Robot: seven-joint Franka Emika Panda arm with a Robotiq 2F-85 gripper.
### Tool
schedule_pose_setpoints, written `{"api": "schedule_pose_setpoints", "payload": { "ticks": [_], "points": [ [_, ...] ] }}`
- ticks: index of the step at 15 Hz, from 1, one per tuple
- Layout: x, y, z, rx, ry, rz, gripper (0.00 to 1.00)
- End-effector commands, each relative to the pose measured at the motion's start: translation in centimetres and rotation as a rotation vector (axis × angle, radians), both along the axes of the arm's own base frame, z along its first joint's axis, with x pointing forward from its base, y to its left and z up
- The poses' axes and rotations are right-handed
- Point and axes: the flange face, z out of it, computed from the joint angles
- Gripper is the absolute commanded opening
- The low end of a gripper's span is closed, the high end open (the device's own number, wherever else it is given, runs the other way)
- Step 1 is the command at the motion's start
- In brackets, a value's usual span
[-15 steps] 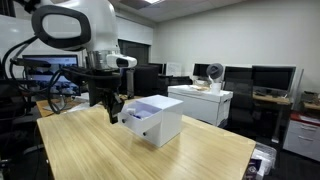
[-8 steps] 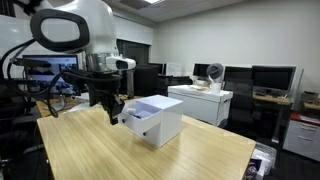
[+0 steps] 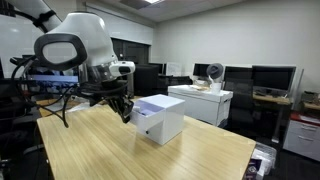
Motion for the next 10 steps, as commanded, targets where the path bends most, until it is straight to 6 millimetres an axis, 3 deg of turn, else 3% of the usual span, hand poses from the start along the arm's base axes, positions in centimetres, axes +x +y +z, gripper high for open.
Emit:
{"api": "schedule_pose_setpoints", "payload": {
  "ticks": [1, 5, 10],
  "points": [
    [0.5, 0.8, 0.9, 0.002, -0.082, 0.044, 0.06],
    [0.6, 1.1, 1.1, 0.002, -0.114, 0.082, 0.05],
    [0.8, 0.0, 1.4, -0.037, -0.147, 0.075, 0.05]
  ]
}}
